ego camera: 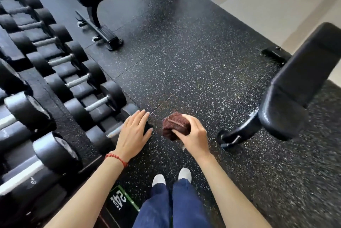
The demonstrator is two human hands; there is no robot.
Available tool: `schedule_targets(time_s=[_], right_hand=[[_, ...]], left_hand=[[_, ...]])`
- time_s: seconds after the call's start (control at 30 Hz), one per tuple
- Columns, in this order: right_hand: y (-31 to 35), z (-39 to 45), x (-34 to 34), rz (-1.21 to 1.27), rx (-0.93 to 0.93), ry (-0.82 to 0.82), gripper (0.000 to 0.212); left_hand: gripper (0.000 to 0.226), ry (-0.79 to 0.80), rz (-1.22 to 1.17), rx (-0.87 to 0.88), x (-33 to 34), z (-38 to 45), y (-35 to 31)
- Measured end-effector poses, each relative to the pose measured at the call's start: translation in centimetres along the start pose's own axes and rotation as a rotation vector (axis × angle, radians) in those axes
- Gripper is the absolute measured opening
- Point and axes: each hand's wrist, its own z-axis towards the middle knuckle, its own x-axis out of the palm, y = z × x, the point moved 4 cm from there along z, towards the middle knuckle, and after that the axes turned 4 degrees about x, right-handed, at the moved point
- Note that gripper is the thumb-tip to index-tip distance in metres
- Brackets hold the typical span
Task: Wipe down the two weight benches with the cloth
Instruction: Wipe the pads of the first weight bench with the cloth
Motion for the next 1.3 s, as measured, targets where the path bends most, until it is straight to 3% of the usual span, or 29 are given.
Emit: schedule_targets(time_s=[0.43, 0.87, 1.3], right_hand=[[-10.8, -5.2, -10.2, -0.032, 0.234, -0.195, 0.057], [-23.8, -8.4, -23.0, -0.012, 0.356, -0.272, 0.056], [-31.1, -3.2, -27.1, -0.063, 0.410, -0.241, 0.054]], left_hand=[[0.055, 0.134, 0.021, 0.260, 5.6, 5.4, -13.4], [0.055, 0.194, -0.040, 0.334, 11.9, 9.9, -31.6], [0.053, 0.255, -0.044, 0.349, 16.6, 17.2, -36.6]])
